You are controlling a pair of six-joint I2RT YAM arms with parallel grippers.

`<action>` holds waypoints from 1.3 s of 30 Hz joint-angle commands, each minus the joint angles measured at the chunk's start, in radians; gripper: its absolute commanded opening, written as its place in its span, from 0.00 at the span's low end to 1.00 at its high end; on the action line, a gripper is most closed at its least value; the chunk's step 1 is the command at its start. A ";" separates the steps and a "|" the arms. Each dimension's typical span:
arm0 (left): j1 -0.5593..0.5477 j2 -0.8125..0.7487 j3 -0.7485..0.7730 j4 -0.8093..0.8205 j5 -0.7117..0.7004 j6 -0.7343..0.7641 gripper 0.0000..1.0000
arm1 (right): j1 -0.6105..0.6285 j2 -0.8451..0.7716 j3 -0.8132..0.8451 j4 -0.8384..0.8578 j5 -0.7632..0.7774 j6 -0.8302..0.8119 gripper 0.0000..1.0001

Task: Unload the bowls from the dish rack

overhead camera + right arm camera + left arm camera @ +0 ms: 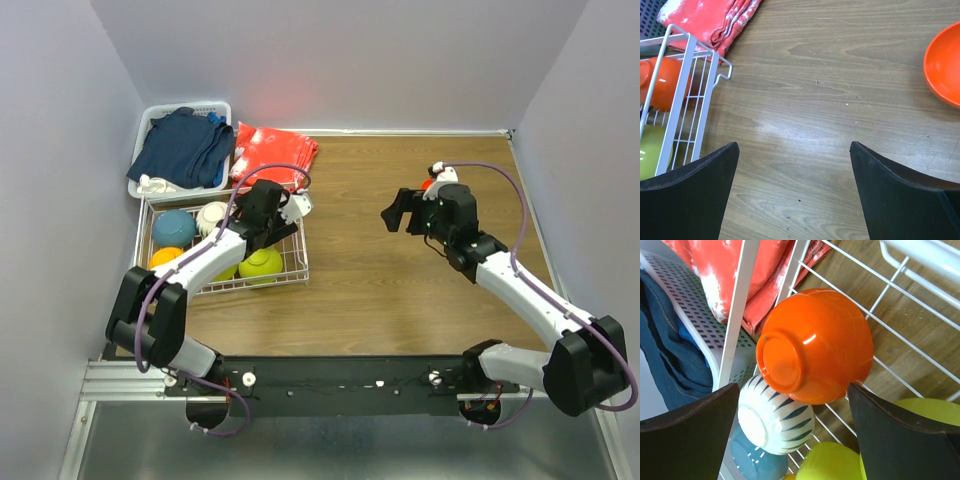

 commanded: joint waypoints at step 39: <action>-0.036 0.237 0.032 -0.190 -0.084 -0.021 0.98 | 0.075 0.025 -0.033 0.066 0.000 -0.032 1.00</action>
